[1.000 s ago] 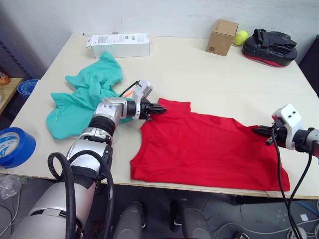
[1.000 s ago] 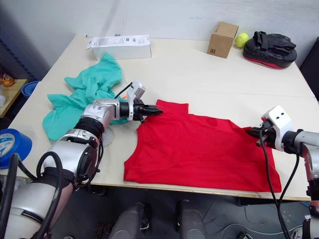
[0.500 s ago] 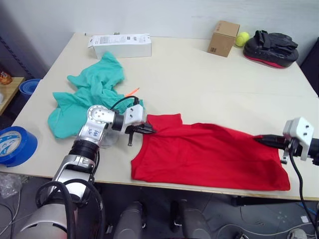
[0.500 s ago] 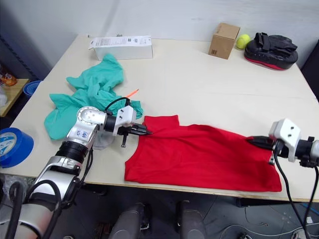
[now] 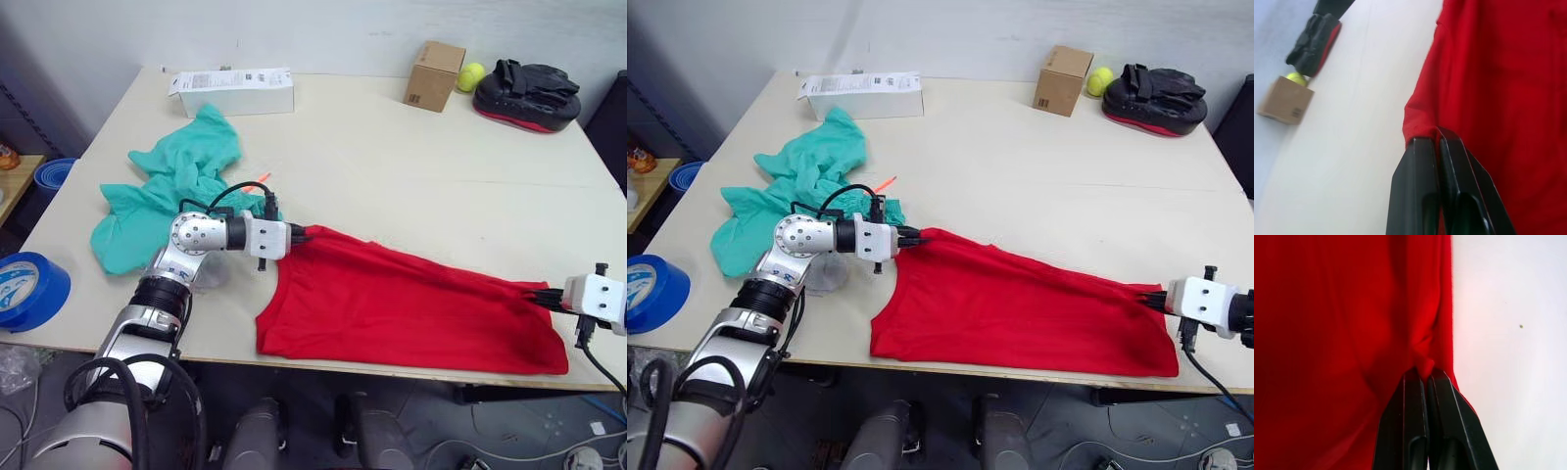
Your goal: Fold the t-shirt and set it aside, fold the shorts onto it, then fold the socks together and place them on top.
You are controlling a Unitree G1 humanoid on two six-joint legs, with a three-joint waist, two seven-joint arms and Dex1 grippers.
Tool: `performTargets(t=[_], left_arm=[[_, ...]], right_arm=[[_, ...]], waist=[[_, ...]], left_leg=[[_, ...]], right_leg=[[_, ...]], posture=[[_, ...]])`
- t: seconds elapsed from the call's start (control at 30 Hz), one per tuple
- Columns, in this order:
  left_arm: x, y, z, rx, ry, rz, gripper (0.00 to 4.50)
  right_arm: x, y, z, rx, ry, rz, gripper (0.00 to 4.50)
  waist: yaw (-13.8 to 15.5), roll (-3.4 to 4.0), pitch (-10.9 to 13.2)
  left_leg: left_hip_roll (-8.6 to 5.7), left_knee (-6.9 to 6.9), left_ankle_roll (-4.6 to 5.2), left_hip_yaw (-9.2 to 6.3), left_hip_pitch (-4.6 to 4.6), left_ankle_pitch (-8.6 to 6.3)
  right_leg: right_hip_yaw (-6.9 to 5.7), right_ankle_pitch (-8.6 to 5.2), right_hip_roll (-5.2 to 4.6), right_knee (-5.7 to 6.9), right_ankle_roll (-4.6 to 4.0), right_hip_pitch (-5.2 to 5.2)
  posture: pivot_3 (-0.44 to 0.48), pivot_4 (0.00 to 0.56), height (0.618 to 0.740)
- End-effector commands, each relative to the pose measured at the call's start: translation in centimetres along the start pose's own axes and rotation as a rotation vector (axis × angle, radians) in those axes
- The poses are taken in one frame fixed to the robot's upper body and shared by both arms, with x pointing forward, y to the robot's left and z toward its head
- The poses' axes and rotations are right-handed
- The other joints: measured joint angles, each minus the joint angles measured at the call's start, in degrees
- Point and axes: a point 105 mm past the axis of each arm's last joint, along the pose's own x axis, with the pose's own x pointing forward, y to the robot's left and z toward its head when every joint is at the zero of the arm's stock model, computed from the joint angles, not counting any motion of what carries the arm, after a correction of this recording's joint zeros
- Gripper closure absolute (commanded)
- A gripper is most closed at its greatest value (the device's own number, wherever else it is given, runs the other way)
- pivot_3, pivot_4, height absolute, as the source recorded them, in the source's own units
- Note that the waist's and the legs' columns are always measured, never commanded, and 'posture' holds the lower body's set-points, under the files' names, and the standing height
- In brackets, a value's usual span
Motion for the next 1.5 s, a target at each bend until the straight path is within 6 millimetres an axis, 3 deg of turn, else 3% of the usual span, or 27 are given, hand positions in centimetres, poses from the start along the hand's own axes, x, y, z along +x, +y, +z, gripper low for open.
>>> performTargets(t=[0.03,0.17,0.3,0.57,0.67,0.83,1.03,1.1,1.27,1.4,1.5], left_arm=[[-0.8,1.1,0.3,0.106,-0.008,0.066,4.44],[-0.9,0.1,0.8,0.142,-0.052,0.064,4.44],[-1.1,-2.4,1.2,0.187,-0.085,-0.007,4.44],[-1.0,-5.0,0.9,0.129,-0.077,-0.072,4.44],[-1.0,-5.2,0.7,0.069,-0.063,-0.083,3.77],[-1.7,-5.4,0.5,-0.049,-0.046,-0.106,2.14],[-4.8,-4.9,0.5,-0.469,-0.008,-0.171,0.25],[-5.6,-4.2,0.8,-0.640,-0.006,-0.184,0.00],[-5.7,-1.7,0.4,-1.147,0.030,-0.188,0.00],[-3.9,1.5,-0.8,-1.422,0.041,-0.098,0.00],[-2.7,2.3,-0.8,-1.546,0.047,-0.128,0.00]], right_arm=[[-0.9,-0.4,0.3,0.017,-0.009,0.003,4.50],[-0.8,0.6,0.6,-0.024,-0.021,0.053,4.50],[-0.6,1.3,0.7,-0.082,-0.015,0.086,4.50],[0.2,0.9,0.7,-0.124,-0.007,0.061,4.50],[0.1,0.9,0.7,-0.127,0.000,0.073,4.30],[-0.3,0.9,0.8,-0.118,0.002,0.087,2.80],[-1.2,-0.6,4.3,0.001,-0.118,0.069,0.69],[-1.4,-1.2,6.0,0.080,-0.176,0.069,0.02],[-0.6,-1.3,10.6,0.197,-0.314,0.111,0.02],[0.6,-0.7,14.4,0.215,-0.412,0.144,0.02],[1.2,-0.4,16.3,0.213,-0.457,0.153,0.02]], waist=[[0.05,0.00,0.00],[0.11,0.00,0.00],[-0.06,0.01,0.00],[0.06,0.01,0.00],[0.06,0.01,-0.01],[-0.06,0.02,-0.01],[-0.47,0.04,-0.02],[-0.65,0.04,-0.01],[-0.27,0.03,-0.01],[0.60,-0.02,0.02],[0.49,-0.06,0.04]], left_leg=[[0.00,-0.04,0.00,0.01,0.06,0.00],[0.02,-0.08,-0.02,0.04,0.11,-0.01],[0.04,-0.13,-0.02,0.11,0.21,-0.02],[0.06,-0.14,-0.01,0.20,0.30,-0.04],[0.06,-0.14,-0.01,0.19,0.30,-0.04],[0.08,-0.14,-0.01,0.20,0.30,-0.04],[0.15,-0.14,-0.03,0.16,0.31,-0.04],[0.16,-0.14,-0.04,0.10,0.31,-0.04],[0.15,-0.07,-0.05,-0.15,0.29,-0.03],[0.08,0.01,-0.06,-0.34,0.17,-0.02],[0.05,-0.01,-0.04,-0.37,0.02,-0.05]], right_leg=[[0.01,0.00,0.00,-0.02,0.00,0.05],[0.02,-0.01,0.00,-0.04,-0.01,0.08],[0.08,-0.01,0.00,-0.04,-0.02,0.11],[0.19,-0.02,0.00,0.00,-0.05,0.12],[0.19,-0.03,0.01,0.00,-0.06,0.12],[0.20,-0.04,0.01,0.02,-0.07,0.12],[0.19,-0.07,0.03,0.07,-0.14,0.13],[0.16,-0.11,0.03,0.11,-0.19,0.13],[-0.03,-0.14,0.01,0.09,-0.24,0.24],[-0.18,-0.16,0.02,0.04,-0.19,0.27],[-0.22,-0.18,0.01,-0.05,-0.12,0.20]], posture=[[0.000,0.150,0.740],[0.000,0.150,0.740],[0.000,0.150,0.740],[0.000,0.150,0.740],[0.000,0.150,0.740],[0.000,0.150,0.740],[0.000,0.150,0.740],[0.000,0.150,0.740],[0.000,0.150,0.740],[0.000,0.150,0.740],[0.000,0.150,0.740]])
